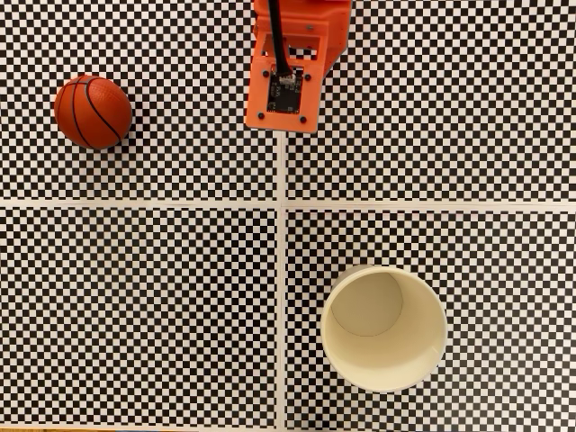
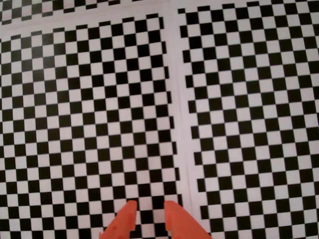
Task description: Grasp basketball and place into cup.
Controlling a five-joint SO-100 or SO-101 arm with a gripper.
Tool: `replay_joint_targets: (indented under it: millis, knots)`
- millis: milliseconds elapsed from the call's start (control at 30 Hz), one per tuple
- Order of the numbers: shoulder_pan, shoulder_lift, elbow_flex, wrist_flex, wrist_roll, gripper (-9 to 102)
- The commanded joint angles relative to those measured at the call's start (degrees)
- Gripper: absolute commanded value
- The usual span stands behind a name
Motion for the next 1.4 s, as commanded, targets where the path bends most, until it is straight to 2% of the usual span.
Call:
replay_joint_targets:
  millis: [0, 267, 433, 733, 1100, 1300, 1367]
  knots:
    - [0.09, 0.79, 2.02, 0.44, -0.62, 0]
    - [-0.35, 0.79, 2.02, -0.53, -4.13, 0]
    - [-0.62, 0.79, 0.97, -7.91, -2.81, 0]
    - [3.25, -0.09, -13.01, -8.44, -5.45, 0]
    - [5.62, -23.12, -39.29, -7.73, -2.72, 1]
    - [6.24, -41.04, -58.45, -3.96, 0.53, 3]
    - [7.12, -47.72, -65.92, -0.35, 2.2, 3]
